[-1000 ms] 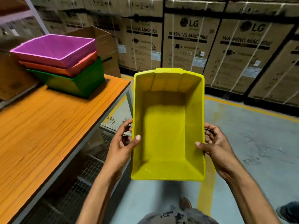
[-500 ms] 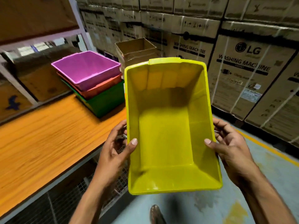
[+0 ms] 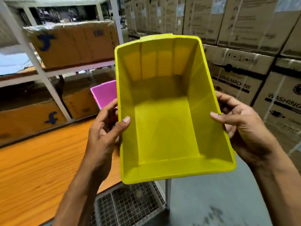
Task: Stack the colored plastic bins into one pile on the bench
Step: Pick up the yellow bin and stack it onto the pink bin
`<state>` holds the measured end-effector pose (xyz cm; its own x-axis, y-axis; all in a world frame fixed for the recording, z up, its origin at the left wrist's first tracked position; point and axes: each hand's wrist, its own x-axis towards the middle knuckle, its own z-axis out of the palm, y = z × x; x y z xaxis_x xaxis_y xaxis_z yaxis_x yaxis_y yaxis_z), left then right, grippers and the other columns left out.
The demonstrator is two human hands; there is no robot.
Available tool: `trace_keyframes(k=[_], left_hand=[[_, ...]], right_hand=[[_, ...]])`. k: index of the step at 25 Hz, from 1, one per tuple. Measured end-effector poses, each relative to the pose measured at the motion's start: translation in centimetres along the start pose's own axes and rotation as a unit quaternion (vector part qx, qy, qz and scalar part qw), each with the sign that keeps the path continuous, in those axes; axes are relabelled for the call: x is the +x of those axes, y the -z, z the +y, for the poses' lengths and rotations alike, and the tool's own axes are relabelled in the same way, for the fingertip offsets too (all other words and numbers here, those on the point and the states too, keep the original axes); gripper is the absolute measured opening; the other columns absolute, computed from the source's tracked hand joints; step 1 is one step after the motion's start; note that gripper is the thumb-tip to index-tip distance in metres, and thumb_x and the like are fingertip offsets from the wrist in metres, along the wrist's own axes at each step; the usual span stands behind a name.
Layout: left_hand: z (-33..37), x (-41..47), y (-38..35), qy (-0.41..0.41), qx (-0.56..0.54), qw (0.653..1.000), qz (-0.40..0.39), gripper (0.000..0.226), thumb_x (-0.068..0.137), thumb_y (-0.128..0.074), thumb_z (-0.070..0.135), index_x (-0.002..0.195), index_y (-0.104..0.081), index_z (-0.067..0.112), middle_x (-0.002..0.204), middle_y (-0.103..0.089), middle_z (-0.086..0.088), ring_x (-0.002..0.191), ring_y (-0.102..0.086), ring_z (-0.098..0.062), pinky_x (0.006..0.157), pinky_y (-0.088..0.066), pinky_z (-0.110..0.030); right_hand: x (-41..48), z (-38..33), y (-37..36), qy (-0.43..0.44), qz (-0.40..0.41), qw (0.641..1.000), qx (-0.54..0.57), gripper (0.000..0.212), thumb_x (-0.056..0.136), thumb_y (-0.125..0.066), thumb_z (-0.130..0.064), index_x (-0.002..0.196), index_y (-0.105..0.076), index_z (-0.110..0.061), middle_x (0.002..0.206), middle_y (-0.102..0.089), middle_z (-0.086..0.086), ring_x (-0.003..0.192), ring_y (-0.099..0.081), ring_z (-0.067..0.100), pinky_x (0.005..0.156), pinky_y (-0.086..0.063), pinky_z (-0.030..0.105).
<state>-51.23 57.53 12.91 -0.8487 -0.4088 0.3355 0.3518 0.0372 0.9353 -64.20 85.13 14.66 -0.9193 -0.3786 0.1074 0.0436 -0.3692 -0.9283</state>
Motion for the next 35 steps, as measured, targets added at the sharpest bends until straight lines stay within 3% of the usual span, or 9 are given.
trace_keyframes(k=[3, 8, 12, 14, 18, 25, 29, 31, 35], left_hand=[[0.4, 3.7, 0.3, -0.035, 0.023, 0.998, 0.044, 0.052, 0.095, -0.059, 0.004, 0.145, -0.053, 0.018, 0.138, -0.065, -0.002, 0.127, -0.062, -0.024, 0.104, -0.051, -0.049], [0.4, 9.6, 0.8, -0.103, 0.061, 0.984, 0.131, 0.052, 0.100, -0.057, 0.005, 0.149, -0.049, 0.017, 0.138, -0.066, 0.000, 0.126, -0.064, -0.017, 0.095, -0.056, -0.034], [-0.4, 14.0, 1.1, -0.137, 0.119, 0.960, 0.211, 0.052, 0.101, -0.057, 0.006, 0.151, -0.045, 0.012, 0.141, -0.063, -0.006, 0.126, -0.063, -0.016, 0.097, -0.054, -0.028], [-1.0, 15.9, 1.5, -0.137, 0.144, 0.947, 0.251, 0.052, 0.101, -0.059, 0.009, 0.151, -0.046, 0.014, 0.143, -0.061, -0.004, 0.129, -0.060, -0.015, 0.103, -0.053, -0.033], [-1.5, 18.5, 3.0, -0.093, 0.173, 0.933, 0.302, 0.049, 0.102, -0.058, 0.012, 0.150, -0.047, 0.019, 0.145, -0.058, -0.004, 0.122, -0.062, -0.007, 0.102, -0.055, -0.034], [-1.3, 23.4, 7.2, -0.003, 0.220, 0.927, 0.305, 0.047, 0.100, -0.058, 0.010, 0.147, -0.051, 0.012, 0.140, -0.060, -0.011, 0.129, -0.058, -0.026, 0.110, -0.048, -0.046], [-1.5, 25.1, 7.8, 0.067, 0.175, 0.930, 0.317, 0.032, 0.103, -0.053, 0.008, 0.134, -0.062, 0.009, 0.119, -0.071, -0.007, 0.103, -0.068, -0.020, 0.091, -0.057, -0.039], [-2.1, 25.3, 8.5, 0.108, 0.145, 0.932, 0.313, 0.032, 0.103, -0.055, 0.012, 0.134, -0.064, 0.011, 0.119, -0.072, -0.009, 0.101, -0.069, -0.021, 0.085, -0.058, -0.039], [-3.6, 25.2, 9.5, 0.172, 0.136, 0.923, 0.317, 0.032, 0.102, -0.057, 0.015, 0.132, -0.066, 0.016, 0.120, -0.072, -0.009, 0.112, -0.068, -0.026, 0.098, -0.054, -0.049]], right_hand=[[6.2, -0.5, -1.4, 0.009, -0.054, 0.998, 0.001, 0.063, 0.078, -0.062, 0.010, 0.138, -0.057, -0.008, 0.132, -0.069, 0.015, 0.126, -0.062, 0.035, 0.081, -0.063, 0.033], [16.2, -0.2, -3.9, 0.025, -0.145, 0.989, 0.001, 0.062, 0.078, -0.066, 0.011, 0.135, -0.059, -0.011, 0.131, -0.068, 0.016, 0.122, -0.066, 0.030, 0.096, -0.058, 0.045], [23.9, 0.2, -6.2, 0.021, -0.188, 0.982, -0.019, 0.057, 0.086, -0.061, 0.019, 0.135, -0.056, -0.009, 0.125, -0.070, 0.015, 0.094, -0.075, 0.015, 0.063, -0.060, 0.021], [27.3, 1.0, -7.3, 0.015, -0.219, 0.976, -0.003, 0.060, 0.085, -0.062, 0.020, 0.139, -0.054, -0.007, 0.130, -0.067, 0.018, 0.114, -0.070, 0.028, 0.082, -0.063, 0.036], [31.4, 2.2, -9.7, -0.003, -0.248, 0.969, 0.001, 0.060, 0.085, -0.058, 0.023, 0.139, -0.053, -0.004, 0.138, -0.061, 0.023, 0.130, -0.059, 0.036, 0.106, -0.049, 0.056], [35.4, 4.9, -13.0, -0.062, -0.244, 0.968, 0.017, 0.060, 0.087, -0.053, 0.023, 0.143, -0.051, 0.001, 0.139, -0.062, 0.021, 0.128, -0.061, 0.033, 0.105, -0.052, 0.047], [36.3, 5.5, -14.0, -0.100, -0.241, 0.965, -0.010, 0.052, 0.088, -0.052, 0.018, 0.133, -0.063, -0.005, 0.125, -0.069, 0.015, 0.112, -0.065, 0.026, 0.110, -0.048, 0.048], [36.6, 5.8, -14.1, -0.120, -0.237, 0.964, -0.020, 0.048, 0.089, -0.052, 0.016, 0.130, -0.066, -0.006, 0.130, -0.069, 0.014, 0.119, -0.064, 0.028, 0.113, -0.045, 0.048], [37.7, 7.8, -14.0, -0.165, -0.243, 0.956, -0.028, 0.054, 0.086, -0.059, 0.010, 0.138, -0.061, -0.006, 0.135, -0.067, 0.016, 0.132, -0.059, 0.030, 0.112, -0.046, 0.042]])
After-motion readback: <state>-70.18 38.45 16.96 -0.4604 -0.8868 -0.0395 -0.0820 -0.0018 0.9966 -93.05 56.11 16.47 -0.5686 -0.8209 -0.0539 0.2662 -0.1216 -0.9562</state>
